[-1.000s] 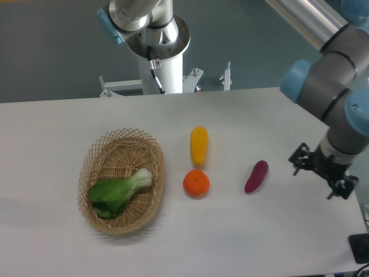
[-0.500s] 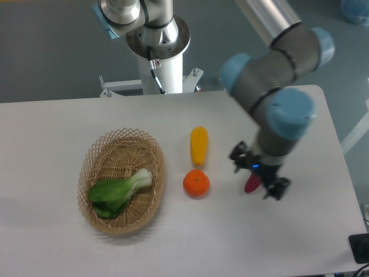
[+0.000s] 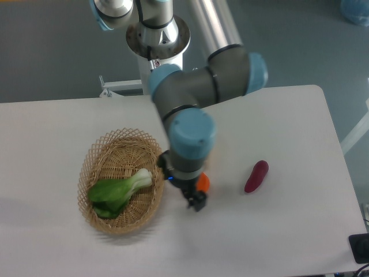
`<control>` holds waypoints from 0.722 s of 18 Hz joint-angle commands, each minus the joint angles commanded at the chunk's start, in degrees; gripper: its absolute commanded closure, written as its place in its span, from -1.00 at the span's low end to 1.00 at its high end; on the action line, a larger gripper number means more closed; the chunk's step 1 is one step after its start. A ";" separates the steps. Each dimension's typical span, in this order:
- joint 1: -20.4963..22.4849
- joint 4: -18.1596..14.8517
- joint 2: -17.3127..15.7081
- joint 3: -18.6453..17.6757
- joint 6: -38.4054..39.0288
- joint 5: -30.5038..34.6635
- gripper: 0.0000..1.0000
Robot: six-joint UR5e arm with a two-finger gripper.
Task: Pick up the green vegetable from the basket
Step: 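Move the gripper over the basket and lower it toward the bok choy, then close the gripper on the green bok choy leaves in the basket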
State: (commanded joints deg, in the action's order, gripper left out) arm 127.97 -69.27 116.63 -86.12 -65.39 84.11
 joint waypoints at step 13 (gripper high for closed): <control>-6.51 7.57 0.00 -8.89 6.94 0.44 -1.00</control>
State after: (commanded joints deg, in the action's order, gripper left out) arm 121.46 -61.70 116.63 -95.01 -58.45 84.55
